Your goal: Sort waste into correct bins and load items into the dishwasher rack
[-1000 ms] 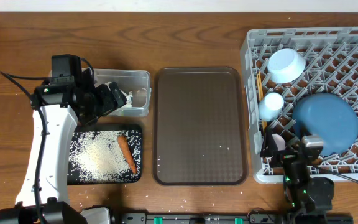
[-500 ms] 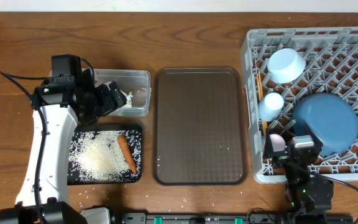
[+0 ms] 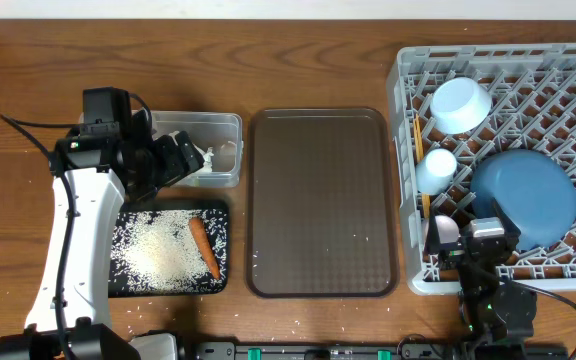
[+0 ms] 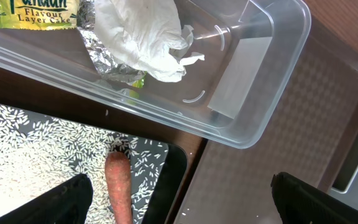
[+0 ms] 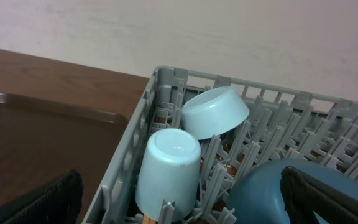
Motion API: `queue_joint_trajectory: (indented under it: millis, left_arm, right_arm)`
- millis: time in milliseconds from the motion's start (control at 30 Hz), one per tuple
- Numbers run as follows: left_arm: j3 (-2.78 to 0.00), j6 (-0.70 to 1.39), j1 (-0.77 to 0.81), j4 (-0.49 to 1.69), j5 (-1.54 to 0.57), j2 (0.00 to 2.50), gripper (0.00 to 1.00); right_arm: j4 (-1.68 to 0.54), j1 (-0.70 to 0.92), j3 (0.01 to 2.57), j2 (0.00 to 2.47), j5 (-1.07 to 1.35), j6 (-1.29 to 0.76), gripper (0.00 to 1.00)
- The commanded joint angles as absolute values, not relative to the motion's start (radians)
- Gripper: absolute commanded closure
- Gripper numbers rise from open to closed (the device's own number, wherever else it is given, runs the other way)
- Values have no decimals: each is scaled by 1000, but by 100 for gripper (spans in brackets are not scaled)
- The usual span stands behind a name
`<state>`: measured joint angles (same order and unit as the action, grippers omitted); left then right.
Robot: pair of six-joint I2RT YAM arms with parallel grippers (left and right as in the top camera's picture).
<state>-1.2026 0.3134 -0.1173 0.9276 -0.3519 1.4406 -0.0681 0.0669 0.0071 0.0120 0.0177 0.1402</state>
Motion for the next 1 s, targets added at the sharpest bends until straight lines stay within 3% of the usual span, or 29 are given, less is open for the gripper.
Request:
queue_joint_trajectory:
  millis: [0,967]
  left_arm:
    - [-1207,303,-121,931,-342,1441,6]
    - [-1206,303,-119,931,-342,1380,6]
  right_arm:
    - [-72,78,5,5,4,154,1]
    - [-72,78,5,5,4,154,1]
